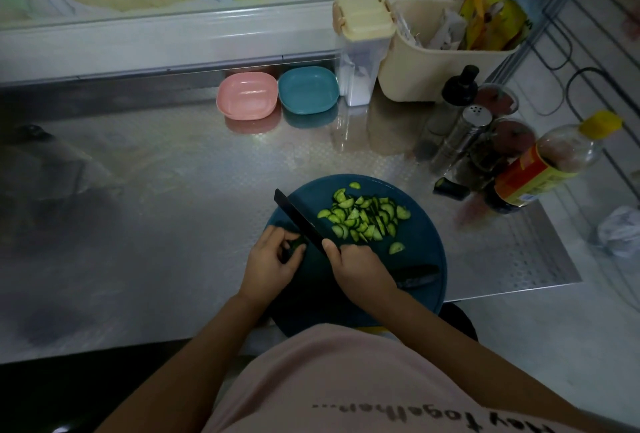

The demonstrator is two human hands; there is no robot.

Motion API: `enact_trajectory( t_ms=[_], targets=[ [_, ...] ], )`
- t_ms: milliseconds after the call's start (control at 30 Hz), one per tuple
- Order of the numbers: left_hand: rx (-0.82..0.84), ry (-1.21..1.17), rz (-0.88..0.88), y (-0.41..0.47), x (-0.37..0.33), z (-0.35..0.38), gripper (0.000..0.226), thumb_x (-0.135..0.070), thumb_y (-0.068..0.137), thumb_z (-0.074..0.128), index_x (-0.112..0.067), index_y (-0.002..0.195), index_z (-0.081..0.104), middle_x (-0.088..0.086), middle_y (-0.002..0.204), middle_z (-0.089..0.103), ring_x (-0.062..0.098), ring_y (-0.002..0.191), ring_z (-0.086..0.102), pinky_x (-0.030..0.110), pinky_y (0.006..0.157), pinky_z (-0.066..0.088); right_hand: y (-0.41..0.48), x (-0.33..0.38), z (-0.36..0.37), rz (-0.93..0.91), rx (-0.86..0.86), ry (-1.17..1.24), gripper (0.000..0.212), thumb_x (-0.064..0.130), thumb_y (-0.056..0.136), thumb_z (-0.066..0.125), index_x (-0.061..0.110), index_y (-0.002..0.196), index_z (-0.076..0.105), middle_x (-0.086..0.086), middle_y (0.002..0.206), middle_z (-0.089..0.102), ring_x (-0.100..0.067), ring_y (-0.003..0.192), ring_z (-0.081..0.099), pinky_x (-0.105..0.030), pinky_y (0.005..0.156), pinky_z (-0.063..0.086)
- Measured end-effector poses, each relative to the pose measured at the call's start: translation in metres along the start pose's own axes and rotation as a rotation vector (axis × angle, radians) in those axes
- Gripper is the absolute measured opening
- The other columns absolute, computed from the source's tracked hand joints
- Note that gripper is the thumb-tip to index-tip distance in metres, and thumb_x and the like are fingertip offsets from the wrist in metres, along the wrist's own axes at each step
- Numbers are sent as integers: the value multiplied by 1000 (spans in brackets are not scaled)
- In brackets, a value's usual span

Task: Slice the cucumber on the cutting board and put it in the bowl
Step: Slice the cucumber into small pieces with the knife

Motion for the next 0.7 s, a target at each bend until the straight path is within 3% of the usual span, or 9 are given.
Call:
enact_trajectory(
  t_ms=[133,400,700],
  targets=[
    [13,2,-1,1,0,0,8,-18,79,61,-11,84,61,-4,79,49,2,70,44,5,64,35,0,-2,3,-9,-33,22,58,47,100,26,12,55,40,-4,54,42,-26,58,47,-35,58,36],
    [26,33,16,0,1,3,10,-19,82,61,-9,84,60,1,83,52,2,72,43,9,64,35,-5,5,-4,-28,-50,64,58,47,99,28,12,54,39,-5,55,43,-27,60,48,-35,59,37],
    [7,37,24,0,-1,1,7,-16,82,61,-9,83,61,-1,80,50,0,70,40,4,65,33,2,-1,0,1,-9,65,60,50,99,28,13,53,40,-6,55,45,-27,59,49,-33,59,35]
  ],
)
Point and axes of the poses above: each hand's wrist, its own y-axis towards the middle knuckle, its own z-axis out of the palm, x = y × z, the point moved 5 cm from there along y, towards the middle knuckle
